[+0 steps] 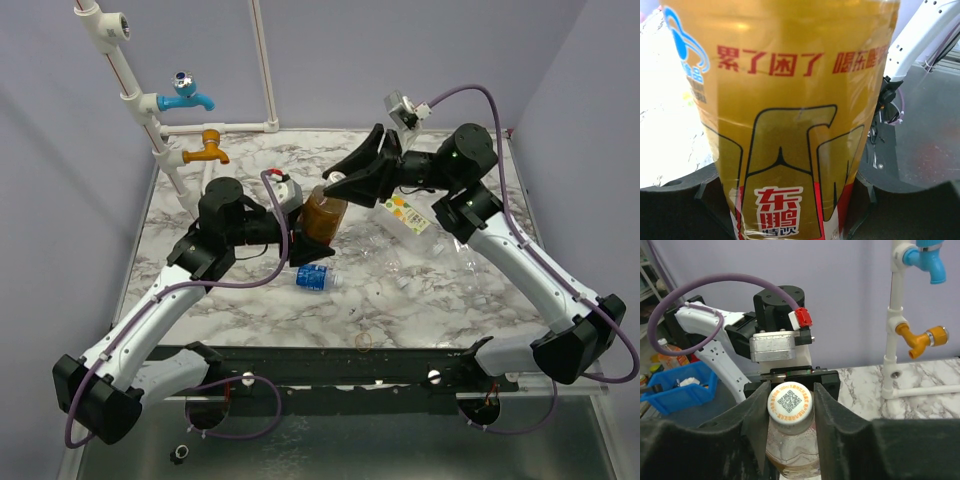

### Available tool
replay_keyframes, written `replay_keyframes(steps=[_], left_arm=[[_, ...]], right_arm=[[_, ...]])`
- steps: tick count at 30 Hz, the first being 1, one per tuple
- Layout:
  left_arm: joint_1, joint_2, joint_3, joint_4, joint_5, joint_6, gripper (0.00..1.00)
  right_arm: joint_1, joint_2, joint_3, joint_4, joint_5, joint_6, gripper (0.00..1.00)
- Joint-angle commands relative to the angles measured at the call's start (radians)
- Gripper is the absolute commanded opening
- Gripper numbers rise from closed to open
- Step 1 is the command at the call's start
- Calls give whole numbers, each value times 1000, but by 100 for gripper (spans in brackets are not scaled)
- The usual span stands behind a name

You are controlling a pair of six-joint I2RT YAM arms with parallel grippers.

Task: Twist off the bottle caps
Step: Unscrew the bottle cap from the plastic bottle.

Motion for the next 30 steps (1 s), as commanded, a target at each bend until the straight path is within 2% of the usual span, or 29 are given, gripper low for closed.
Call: replay_keyframes(steps=[1,2,3,5,7,11,14,22,30], left_arm=[[-2,11,6,-51,-19,1,0],[-2,13,3,-52,-66,17,0],[-2,15,-1,-51,-103,21,0],[-2,25,-5,-50,-199,75,0],[-2,37,-5,-49,-290,104,0],[-2,50,-12,-27,-412,128,0],[-2,45,-25,1,-436,134,0],[-2,57,-25,19,-459,129,0],[-2,72,-24,19,-477,129,0]], right_arm=[[22,-17,30,-107,35,-39,62],[22,-22,45,-160,149,-65,73],[22,-24,56,-197,259,-76,79],[22,-20,85,-259,406,-87,85],[22,-17,103,-284,485,-73,89],[24,-10,121,-348,619,-39,90],[23,9,139,-393,671,-36,87],[24,52,149,-411,627,-6,78],[24,69,129,-355,568,31,58]])
